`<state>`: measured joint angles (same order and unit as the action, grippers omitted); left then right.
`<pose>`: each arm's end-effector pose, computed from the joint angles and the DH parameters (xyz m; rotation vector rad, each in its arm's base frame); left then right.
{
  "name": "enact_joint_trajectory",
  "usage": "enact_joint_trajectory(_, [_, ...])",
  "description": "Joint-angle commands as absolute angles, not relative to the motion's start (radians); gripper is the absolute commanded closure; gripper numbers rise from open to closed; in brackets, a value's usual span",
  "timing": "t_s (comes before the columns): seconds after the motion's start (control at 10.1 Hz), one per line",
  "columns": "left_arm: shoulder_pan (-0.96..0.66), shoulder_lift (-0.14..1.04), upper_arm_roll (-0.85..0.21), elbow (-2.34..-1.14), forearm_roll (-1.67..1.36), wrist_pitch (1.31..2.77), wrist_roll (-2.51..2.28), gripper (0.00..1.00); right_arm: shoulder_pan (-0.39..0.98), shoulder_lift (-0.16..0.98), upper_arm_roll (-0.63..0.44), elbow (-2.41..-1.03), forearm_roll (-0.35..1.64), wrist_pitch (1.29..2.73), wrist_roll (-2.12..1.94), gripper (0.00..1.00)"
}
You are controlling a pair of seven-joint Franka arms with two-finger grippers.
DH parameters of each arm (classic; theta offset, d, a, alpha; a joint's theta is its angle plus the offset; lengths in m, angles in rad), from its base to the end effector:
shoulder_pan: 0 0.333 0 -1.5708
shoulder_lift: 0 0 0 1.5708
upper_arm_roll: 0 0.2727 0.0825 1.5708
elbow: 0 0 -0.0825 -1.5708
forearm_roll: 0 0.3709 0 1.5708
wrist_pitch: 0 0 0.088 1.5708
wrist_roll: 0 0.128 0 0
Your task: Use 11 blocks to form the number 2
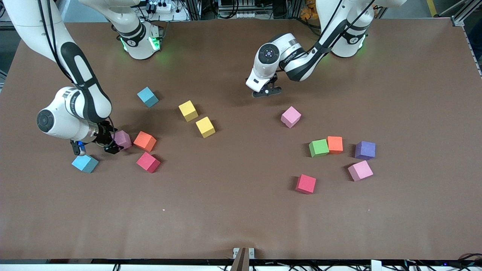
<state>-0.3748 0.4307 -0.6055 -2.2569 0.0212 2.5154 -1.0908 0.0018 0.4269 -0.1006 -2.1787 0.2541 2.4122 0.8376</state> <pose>0.2629 -0.4333 0.1480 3.0764 0.1915 -0.3820 0.5087 -0.0494 0.1291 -2.6041 1.6639 0.3300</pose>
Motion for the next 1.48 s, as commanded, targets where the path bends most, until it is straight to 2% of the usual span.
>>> enact_joint_trajectory(0.0, [-0.473,0.445,-0.522,-2.191,-0.030,2.514,-1.006,1.00,0.063,0.445,-0.127,-2.175,0.239,2.411,0.850,0.00])
enact_joint_trajectory(0.39, [-0.762,0.578,-0.313,-1.930,-0.133,2.389,-1.005,1.00,0.064,0.436,-0.147,-2.174,0.203,2.410,0.848,0.00])
enact_joint_trajectory(0.69, [-0.804,0.606,-0.301,-1.898,-0.127,2.365,-0.997,0.98,0.063,0.413,-0.166,-2.169,0.189,2.366,0.848,0.00])
enact_joint_trajectory(0.79, [-0.804,0.606,-0.299,-1.899,-0.127,2.362,-0.974,0.89,0.063,0.410,-0.166,-2.164,0.189,2.355,0.848,0.00])
enact_joint_trajectory(0.89, [-0.804,0.604,-0.299,-1.899,-0.126,2.359,-0.953,0.43,0.063,0.407,-0.166,-2.164,0.189,2.352,0.850,0.00])
enact_joint_trajectory(0.99, [-0.799,0.598,-0.298,-1.901,-0.124,2.355,-0.950,0.00,0.063,0.397,-0.166,-2.164,0.189,2.341,0.862,0.00])
enact_joint_trajectory(1.38, [-0.737,0.479,-0.273,-1.898,-0.106,2.228,-0.845,0.00,0.071,0.400,-0.161,-2.149,0.190,2.329,0.988,0.00])
